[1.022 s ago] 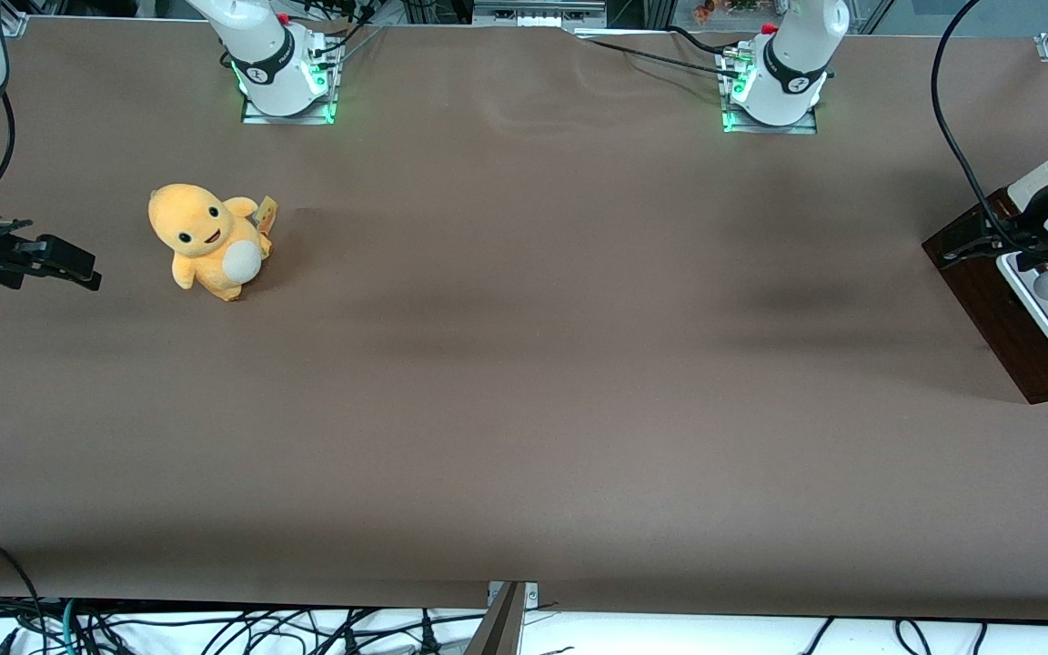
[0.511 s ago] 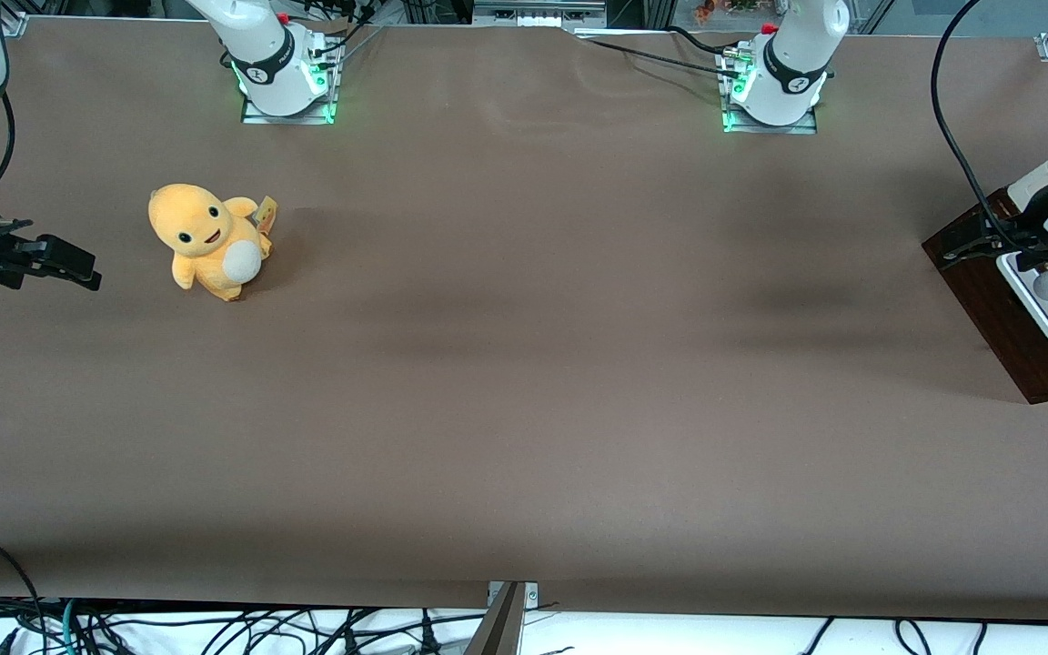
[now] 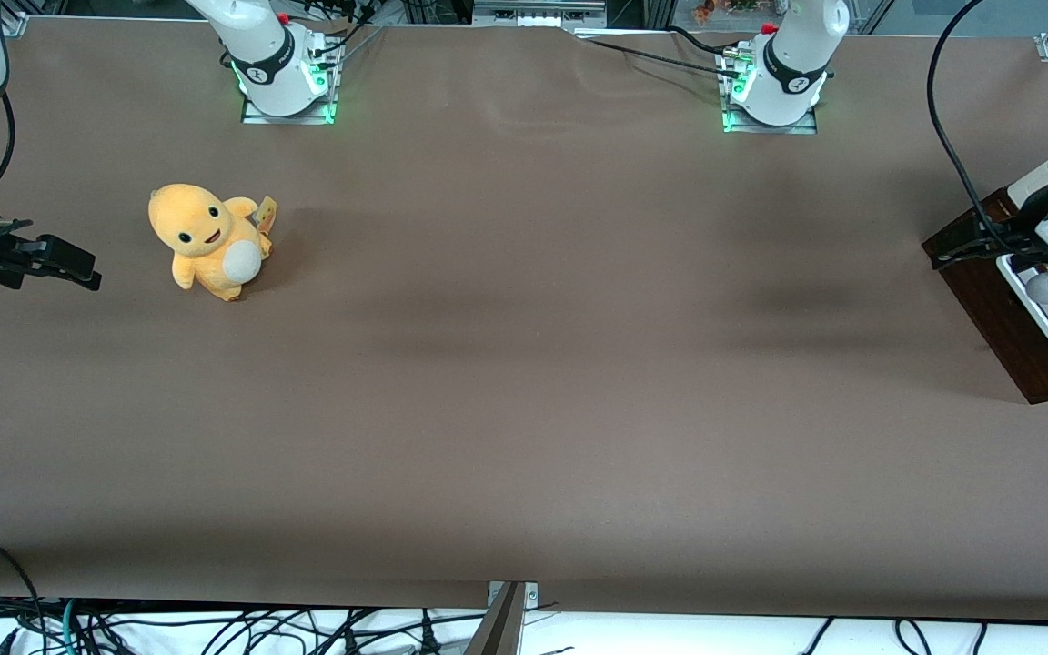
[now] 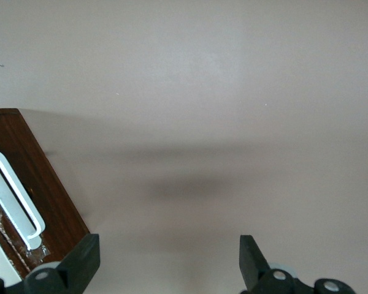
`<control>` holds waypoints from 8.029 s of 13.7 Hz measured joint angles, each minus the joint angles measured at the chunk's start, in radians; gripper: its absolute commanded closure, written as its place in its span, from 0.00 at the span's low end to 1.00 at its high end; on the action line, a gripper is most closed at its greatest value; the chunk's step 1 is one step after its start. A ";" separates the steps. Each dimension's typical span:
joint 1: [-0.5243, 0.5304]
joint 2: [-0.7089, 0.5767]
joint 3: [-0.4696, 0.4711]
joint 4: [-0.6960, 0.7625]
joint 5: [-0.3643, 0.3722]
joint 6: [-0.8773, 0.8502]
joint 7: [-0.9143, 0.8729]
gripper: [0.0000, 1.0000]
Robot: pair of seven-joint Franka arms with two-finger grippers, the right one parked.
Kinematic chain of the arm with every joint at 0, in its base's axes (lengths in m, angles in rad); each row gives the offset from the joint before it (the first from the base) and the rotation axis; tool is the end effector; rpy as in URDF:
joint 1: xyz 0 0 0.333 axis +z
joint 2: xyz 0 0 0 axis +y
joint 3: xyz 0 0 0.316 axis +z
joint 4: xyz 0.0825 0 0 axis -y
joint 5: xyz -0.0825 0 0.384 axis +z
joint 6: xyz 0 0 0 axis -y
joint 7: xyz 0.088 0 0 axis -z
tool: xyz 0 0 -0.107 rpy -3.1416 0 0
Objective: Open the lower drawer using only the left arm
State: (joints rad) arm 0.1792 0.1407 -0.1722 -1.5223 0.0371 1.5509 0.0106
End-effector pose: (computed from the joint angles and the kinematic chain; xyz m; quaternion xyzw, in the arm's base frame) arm 0.5909 0.0148 0.5661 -0.9985 0.0023 0.0550 0.0060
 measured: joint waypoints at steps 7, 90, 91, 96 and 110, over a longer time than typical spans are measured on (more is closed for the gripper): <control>-0.034 0.217 -0.004 -0.025 0.225 -0.145 -0.134 0.00; -0.102 0.556 0.043 0.504 0.151 -0.291 -0.140 0.00; -0.086 0.540 0.044 0.510 0.100 -0.260 -0.140 0.00; -0.053 0.269 0.086 0.274 0.002 0.014 -0.137 0.00; -0.160 -0.116 0.183 -0.071 -0.058 0.057 0.064 0.00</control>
State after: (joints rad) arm 0.0191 0.0245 0.0104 -1.5937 -0.0205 1.6079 0.0746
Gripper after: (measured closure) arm 0.000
